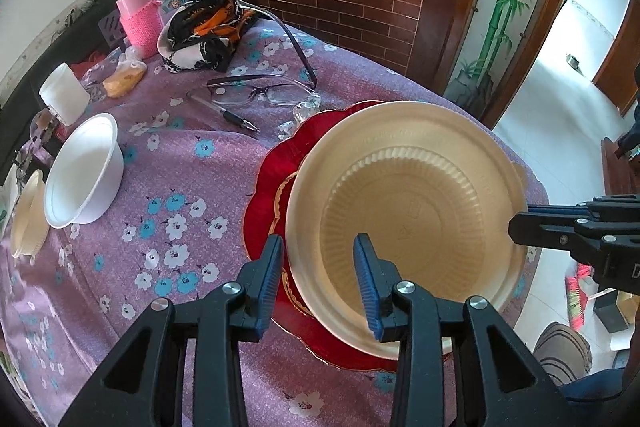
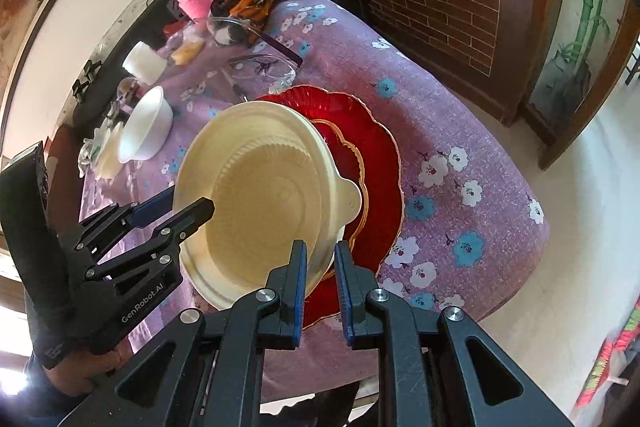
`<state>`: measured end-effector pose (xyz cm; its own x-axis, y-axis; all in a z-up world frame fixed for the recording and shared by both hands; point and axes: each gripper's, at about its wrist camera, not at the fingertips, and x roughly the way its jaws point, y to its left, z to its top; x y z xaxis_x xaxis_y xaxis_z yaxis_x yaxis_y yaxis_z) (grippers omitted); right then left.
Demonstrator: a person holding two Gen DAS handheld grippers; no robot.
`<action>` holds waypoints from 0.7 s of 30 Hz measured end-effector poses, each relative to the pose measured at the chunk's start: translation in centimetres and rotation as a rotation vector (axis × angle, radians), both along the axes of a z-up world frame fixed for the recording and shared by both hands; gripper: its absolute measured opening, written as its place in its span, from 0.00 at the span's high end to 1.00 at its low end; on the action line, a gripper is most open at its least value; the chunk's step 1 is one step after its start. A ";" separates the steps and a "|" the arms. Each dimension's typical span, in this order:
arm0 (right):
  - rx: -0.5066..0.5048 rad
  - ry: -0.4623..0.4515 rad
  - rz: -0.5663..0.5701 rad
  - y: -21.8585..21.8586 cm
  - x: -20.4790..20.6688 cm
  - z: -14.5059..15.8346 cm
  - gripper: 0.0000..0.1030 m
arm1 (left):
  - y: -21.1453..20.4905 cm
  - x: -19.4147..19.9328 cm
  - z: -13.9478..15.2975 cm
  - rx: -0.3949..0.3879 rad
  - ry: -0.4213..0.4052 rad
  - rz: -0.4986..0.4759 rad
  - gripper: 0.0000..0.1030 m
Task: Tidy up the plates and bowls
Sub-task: 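Lower the cream bowl onto the white bowl with the left gripper, then open the left gripper and lift it off the cream bowl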
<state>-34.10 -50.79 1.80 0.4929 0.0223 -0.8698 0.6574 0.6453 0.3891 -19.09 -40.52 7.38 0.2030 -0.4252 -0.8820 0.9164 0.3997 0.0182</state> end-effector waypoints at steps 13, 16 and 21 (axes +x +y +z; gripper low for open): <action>-0.045 -0.016 -0.045 0.2 -0.5 1.0 0.82 | 2.0 0.7 1.4 -0.058 -0.011 0.045 0.46; -0.096 -0.025 -0.075 0.2 -0.7 1.9 0.82 | 3.3 1.0 2.3 -0.096 -0.021 0.070 0.46; -0.179 -0.103 -0.089 1.0 -0.2 4.3 0.82 | 6.5 2.2 3.8 -0.148 -0.056 0.145 0.44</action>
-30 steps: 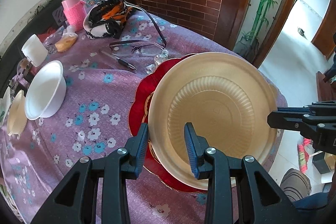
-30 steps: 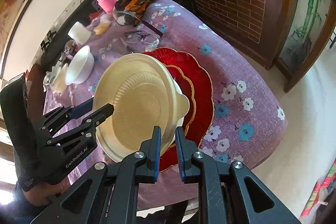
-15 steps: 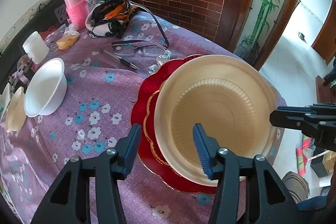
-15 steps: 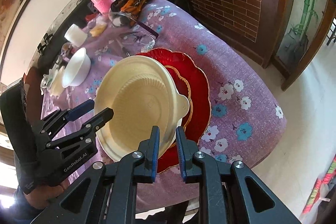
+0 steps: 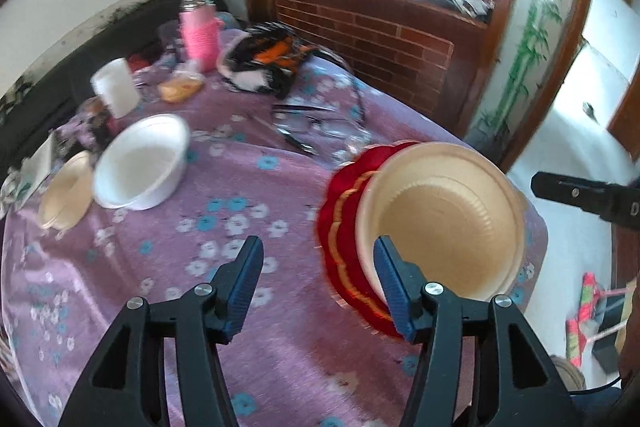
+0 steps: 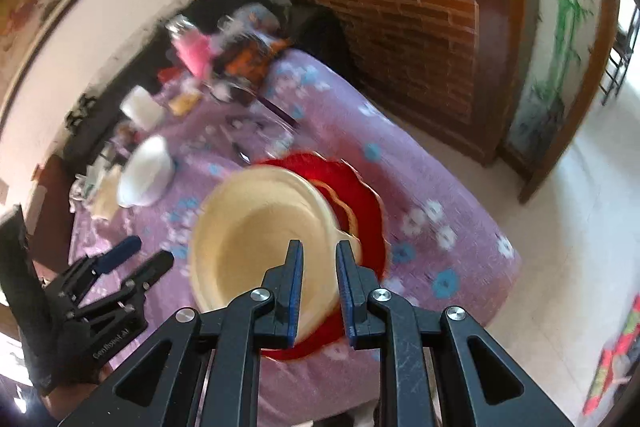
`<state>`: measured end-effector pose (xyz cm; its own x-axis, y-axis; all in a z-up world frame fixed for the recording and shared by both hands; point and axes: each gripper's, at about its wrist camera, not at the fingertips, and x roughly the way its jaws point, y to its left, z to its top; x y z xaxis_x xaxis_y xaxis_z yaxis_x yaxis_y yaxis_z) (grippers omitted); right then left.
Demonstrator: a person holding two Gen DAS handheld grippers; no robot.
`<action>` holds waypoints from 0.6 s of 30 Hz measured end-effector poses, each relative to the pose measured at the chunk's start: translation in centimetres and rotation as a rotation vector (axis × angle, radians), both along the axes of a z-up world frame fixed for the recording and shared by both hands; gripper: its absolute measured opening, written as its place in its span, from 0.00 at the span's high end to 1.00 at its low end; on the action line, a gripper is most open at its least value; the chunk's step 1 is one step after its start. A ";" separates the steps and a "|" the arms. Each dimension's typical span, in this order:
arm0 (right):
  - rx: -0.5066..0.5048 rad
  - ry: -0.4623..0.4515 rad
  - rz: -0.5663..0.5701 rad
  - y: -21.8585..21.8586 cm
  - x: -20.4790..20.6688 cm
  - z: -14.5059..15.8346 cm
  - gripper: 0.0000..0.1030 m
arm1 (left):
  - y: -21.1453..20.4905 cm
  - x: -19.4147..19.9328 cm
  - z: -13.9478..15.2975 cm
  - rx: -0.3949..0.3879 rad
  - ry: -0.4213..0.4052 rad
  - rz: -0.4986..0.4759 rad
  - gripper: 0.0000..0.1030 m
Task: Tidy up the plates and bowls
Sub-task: 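Open the left gripper and lift it off the cream bowl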
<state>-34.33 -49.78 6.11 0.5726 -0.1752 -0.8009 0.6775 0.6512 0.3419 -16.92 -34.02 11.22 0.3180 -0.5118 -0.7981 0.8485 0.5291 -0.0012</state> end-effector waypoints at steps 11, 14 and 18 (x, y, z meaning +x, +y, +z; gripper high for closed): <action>0.035 0.005 0.408 9.1 9.7 -0.7 0.81 | 13.2 3.9 0.2 -0.010 0.000 0.328 0.41; 0.042 0.028 0.536 13.2 12.6 -1.5 0.81 | 18.9 4.2 0.0 -0.016 0.011 0.467 0.41; 0.042 0.047 0.730 19.9 16.4 -2.0 0.81 | 26.5 3.3 0.3 -0.031 0.009 0.649 0.41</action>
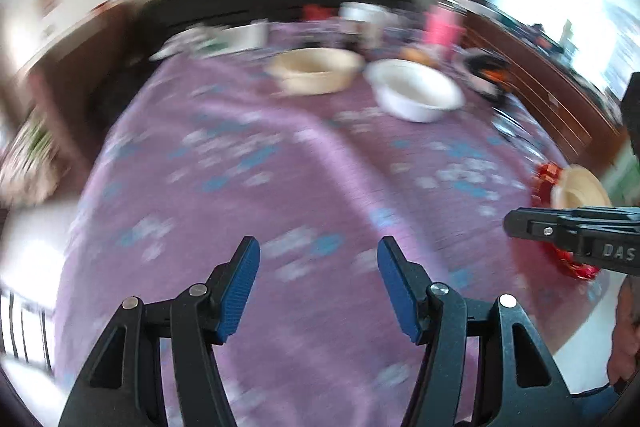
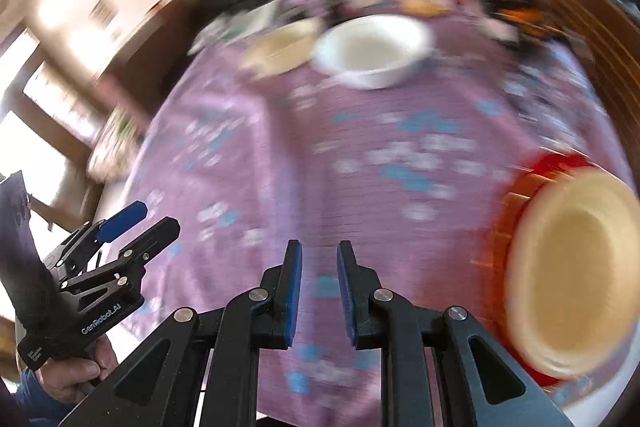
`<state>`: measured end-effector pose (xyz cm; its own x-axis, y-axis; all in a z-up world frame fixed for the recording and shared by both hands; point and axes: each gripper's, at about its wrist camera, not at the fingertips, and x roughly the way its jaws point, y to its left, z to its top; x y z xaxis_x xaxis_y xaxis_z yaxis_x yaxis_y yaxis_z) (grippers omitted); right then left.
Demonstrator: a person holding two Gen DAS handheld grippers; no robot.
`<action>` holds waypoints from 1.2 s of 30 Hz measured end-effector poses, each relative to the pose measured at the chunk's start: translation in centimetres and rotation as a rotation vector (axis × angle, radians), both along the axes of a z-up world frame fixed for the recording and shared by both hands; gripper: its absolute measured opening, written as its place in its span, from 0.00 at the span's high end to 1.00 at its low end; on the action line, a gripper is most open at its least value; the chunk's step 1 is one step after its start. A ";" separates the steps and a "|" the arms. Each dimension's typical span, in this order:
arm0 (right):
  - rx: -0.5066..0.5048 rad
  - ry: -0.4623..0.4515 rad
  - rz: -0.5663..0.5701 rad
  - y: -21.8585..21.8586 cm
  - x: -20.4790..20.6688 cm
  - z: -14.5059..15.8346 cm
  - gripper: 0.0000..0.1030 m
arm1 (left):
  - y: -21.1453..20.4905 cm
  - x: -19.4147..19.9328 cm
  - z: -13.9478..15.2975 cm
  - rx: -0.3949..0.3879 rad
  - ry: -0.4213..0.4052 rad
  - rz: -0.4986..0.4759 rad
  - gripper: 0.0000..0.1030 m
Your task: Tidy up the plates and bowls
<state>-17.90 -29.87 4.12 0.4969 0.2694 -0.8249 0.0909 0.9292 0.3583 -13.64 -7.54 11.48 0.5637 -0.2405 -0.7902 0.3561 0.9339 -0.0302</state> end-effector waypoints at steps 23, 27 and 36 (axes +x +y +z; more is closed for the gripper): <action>0.159 -0.486 1.227 49.6 -4.7 16.4 0.66 | 40.8 -27.6 13.2 0.201 -0.413 1.299 0.35; 0.235 -0.515 1.298 50.7 -7.8 18.7 0.66 | 40.0 -30.7 15.9 0.215 -0.556 1.333 0.28; 0.145 -0.407 1.364 46.0 -10.5 12.0 0.59 | 36.0 -27.5 11.6 0.113 -0.416 1.185 0.28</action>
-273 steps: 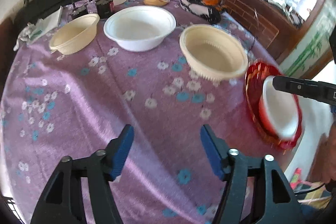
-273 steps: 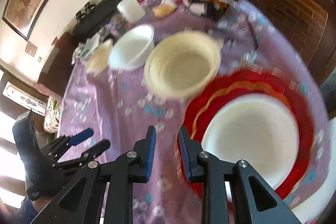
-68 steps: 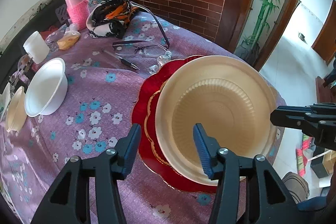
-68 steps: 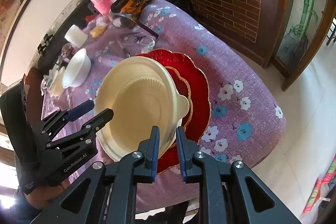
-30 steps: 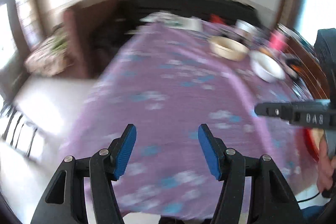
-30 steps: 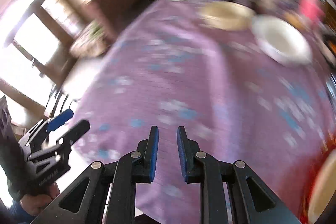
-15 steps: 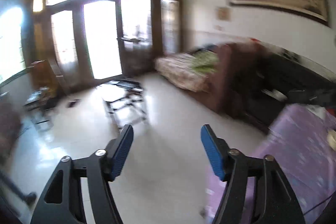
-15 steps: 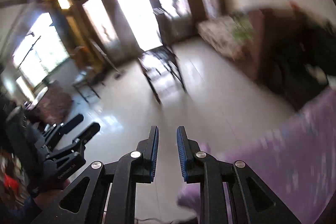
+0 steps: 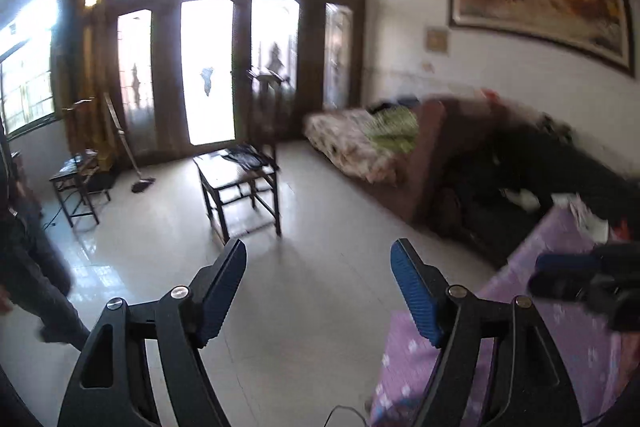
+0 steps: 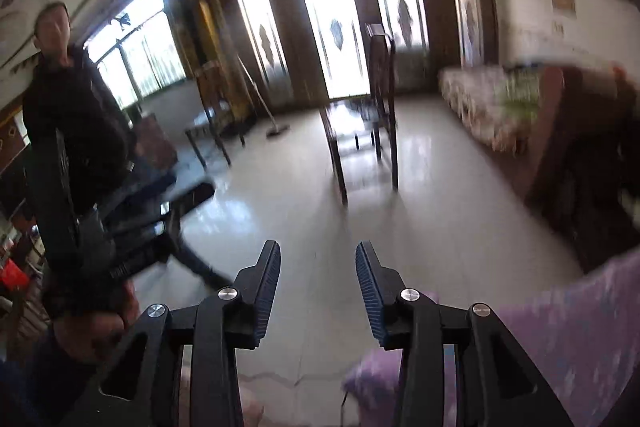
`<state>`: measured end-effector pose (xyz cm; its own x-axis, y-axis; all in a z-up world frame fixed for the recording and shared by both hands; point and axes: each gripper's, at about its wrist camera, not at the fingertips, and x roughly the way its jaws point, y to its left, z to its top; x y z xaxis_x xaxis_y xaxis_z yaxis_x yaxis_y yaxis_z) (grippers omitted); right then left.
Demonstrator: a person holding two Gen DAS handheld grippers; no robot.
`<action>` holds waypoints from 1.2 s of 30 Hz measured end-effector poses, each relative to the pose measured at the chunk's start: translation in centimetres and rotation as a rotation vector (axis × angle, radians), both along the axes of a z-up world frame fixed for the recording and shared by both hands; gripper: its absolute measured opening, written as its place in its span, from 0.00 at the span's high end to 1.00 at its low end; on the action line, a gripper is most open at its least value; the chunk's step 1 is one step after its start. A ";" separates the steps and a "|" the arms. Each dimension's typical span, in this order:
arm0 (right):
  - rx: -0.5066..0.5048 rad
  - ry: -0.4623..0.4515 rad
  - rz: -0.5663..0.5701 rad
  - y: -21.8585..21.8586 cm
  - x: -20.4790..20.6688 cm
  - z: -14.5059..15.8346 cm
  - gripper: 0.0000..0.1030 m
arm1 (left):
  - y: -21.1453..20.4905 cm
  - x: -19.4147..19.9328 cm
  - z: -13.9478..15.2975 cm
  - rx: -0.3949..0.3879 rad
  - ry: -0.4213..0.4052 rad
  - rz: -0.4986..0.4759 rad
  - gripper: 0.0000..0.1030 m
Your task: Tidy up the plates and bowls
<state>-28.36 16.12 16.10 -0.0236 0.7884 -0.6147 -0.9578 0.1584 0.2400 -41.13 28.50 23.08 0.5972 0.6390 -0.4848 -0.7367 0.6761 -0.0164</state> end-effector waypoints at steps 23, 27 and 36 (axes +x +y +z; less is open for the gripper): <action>-0.139 0.161 -0.253 -7.3 6.4 -5.8 0.58 | -8.9 6.4 -0.9 -0.012 0.061 -0.279 0.28; -0.145 0.168 -0.257 -7.5 6.4 -5.9 0.58 | -9.3 6.8 -1.2 -0.022 0.071 -0.286 0.28; -0.147 0.180 -0.272 -8.0 7.0 -6.0 0.58 | -9.9 7.6 -1.5 -0.029 0.084 -0.320 0.28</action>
